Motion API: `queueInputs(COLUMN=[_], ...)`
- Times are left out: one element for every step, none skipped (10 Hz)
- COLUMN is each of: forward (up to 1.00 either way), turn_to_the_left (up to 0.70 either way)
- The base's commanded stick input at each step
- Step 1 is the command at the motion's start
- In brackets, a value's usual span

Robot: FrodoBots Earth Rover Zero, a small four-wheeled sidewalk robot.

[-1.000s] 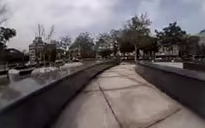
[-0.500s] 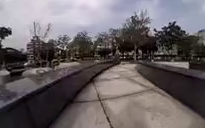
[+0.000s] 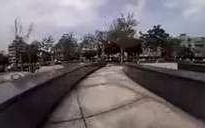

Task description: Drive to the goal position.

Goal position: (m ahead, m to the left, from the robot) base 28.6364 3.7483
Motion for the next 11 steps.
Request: queueInputs(forward=[0.85,0.85,0.85,0.85,0.85,0.85,0.85,0.85,0.85,0.85,0.85], turn_to_the_left=[0.0,0.0,0.0,0.0,0.0,0.0,0.0,0.0,0.0,0.0,-0.08])
